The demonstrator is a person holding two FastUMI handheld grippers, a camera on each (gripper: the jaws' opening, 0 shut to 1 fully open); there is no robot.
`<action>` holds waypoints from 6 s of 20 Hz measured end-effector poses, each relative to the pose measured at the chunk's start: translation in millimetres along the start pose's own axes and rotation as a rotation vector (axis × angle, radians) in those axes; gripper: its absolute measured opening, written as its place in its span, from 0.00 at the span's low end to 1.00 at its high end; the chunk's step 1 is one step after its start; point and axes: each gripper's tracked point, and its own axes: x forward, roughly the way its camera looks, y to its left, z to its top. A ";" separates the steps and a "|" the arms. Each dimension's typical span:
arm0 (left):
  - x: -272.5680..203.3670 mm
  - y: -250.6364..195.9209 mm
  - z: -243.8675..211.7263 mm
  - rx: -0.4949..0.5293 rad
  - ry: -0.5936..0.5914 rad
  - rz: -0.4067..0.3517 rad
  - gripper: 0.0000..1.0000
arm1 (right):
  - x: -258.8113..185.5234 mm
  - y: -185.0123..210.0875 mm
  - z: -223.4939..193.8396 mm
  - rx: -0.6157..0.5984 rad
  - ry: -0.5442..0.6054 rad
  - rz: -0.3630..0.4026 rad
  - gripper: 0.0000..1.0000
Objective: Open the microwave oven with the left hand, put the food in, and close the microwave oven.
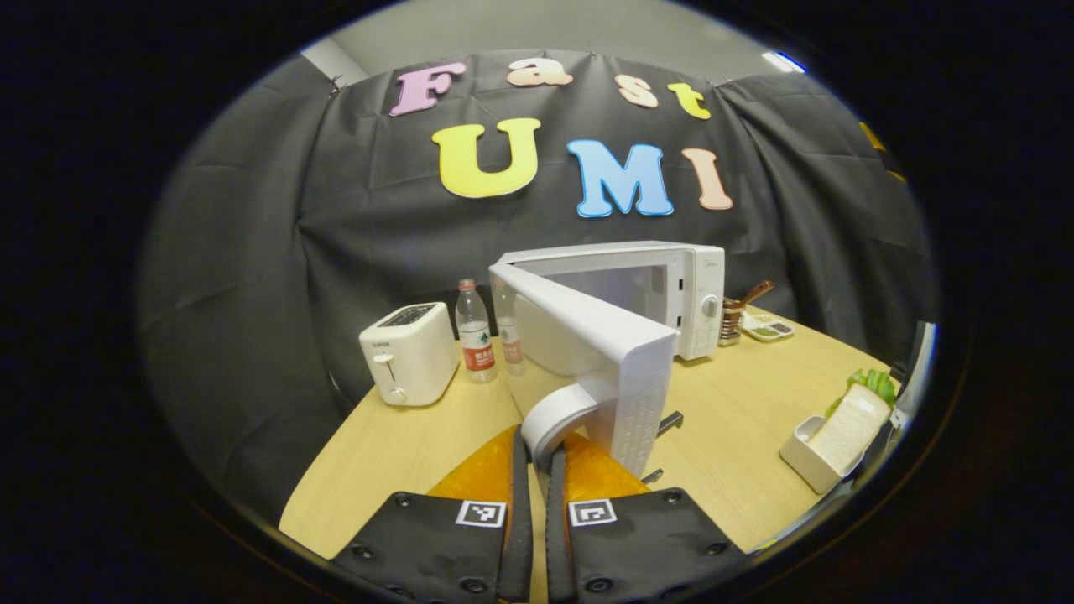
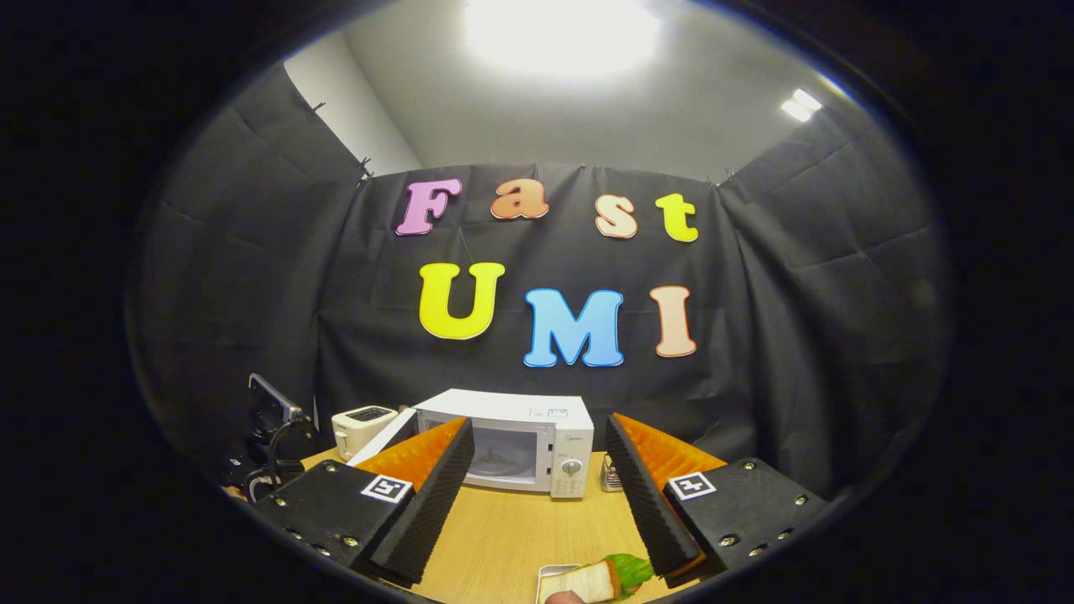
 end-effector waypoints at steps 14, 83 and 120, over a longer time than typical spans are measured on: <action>-42.2 23.5 2.1 -0.012 -0.024 0.099 0.34 | 3.4 -16.0 -9.5 0.003 0.036 0.017 0.95; -126.4 -13.7 228.6 -0.079 -0.443 0.351 0.97 | 64.1 -47.5 -218.3 0.708 0.898 0.365 0.24; -59.9 206.3 180.1 -0.078 -0.314 0.505 1.00 | 352.3 125.2 -260.6 0.653 0.457 0.176 0.24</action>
